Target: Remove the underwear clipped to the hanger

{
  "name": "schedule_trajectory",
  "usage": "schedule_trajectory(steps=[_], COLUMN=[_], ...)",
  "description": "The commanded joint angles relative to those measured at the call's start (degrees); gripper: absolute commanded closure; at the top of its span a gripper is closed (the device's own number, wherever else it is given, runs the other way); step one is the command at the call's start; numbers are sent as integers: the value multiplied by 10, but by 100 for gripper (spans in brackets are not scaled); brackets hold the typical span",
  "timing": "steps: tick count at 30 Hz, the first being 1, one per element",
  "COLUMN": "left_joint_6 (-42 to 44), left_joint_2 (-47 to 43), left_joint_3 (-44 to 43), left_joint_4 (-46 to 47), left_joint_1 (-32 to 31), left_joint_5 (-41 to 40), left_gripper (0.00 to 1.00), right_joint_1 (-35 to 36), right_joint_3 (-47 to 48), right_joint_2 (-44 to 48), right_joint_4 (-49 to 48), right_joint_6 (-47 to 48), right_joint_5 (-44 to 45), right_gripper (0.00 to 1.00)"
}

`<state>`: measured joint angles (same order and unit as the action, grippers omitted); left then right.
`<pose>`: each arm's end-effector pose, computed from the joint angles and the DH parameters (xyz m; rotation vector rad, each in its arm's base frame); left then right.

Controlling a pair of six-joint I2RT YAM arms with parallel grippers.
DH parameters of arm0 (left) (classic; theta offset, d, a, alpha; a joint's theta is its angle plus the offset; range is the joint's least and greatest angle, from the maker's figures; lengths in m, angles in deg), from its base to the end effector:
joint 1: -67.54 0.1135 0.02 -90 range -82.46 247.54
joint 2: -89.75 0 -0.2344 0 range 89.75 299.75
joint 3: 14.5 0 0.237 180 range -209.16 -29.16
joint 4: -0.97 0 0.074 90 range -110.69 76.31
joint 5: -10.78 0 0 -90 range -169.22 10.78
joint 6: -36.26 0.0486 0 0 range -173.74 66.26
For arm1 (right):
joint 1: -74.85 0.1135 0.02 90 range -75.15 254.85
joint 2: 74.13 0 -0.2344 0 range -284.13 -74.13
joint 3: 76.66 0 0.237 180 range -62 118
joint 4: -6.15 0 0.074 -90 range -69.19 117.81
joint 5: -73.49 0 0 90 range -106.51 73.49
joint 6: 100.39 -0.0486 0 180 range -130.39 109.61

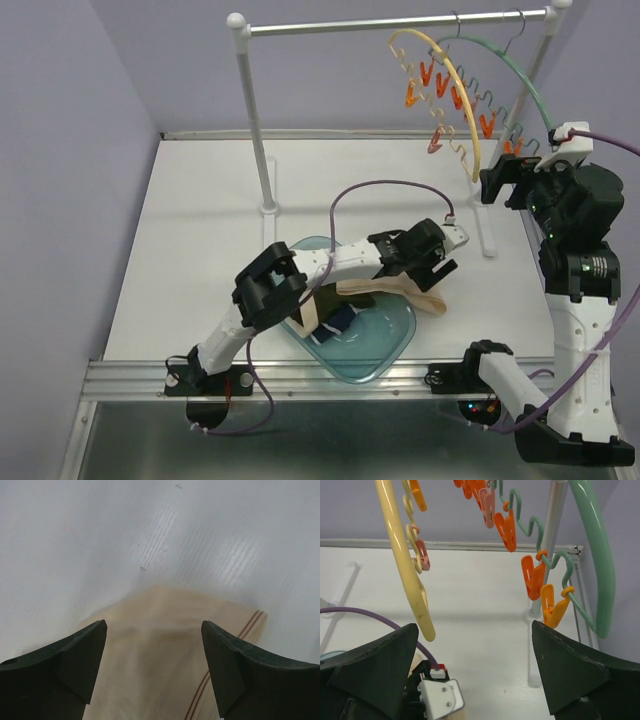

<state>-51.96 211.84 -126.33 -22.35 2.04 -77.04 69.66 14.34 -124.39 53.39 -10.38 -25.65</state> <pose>0.1973 -0.4374 0.2021 1.2580 1.8494 -0.6694 0.1709 -0.0078 0.4346 -0.0438 1.6827 0.0661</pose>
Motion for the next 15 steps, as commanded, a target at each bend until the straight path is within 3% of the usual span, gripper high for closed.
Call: schedule_trajectory(steps=[1,5,10,11,12,15], left_joint_6=[-33,-39,-49,-52,-55,-50], left_joint_2=[61,125,130,123,112,65], left_joint_3=[-94,-154,-146,-142,-141,-113], left_joint_4=[-109,-150,-116,-104,-92,-38], left_joint_1=[0,0,0,0,0,0], left_joint_5=[-55,-98,-155,-164,-189,-205], left_gripper=[13,16,29,37,64,97], right_joint_1=[-1,-1,-2,-2,-2,-2], right_joint_3=[-13,-20,-34,-36,-38,-46], right_joint_2=[25,34,51,53,56,66], right_joint_4=[-7,-4,-1,0,1,4], right_joint_6=[-22,-35,-51,-53,-56,-60], right_joint_5=[15,10,2,1,0,2], right_gripper=[0,0,0,0,0,0])
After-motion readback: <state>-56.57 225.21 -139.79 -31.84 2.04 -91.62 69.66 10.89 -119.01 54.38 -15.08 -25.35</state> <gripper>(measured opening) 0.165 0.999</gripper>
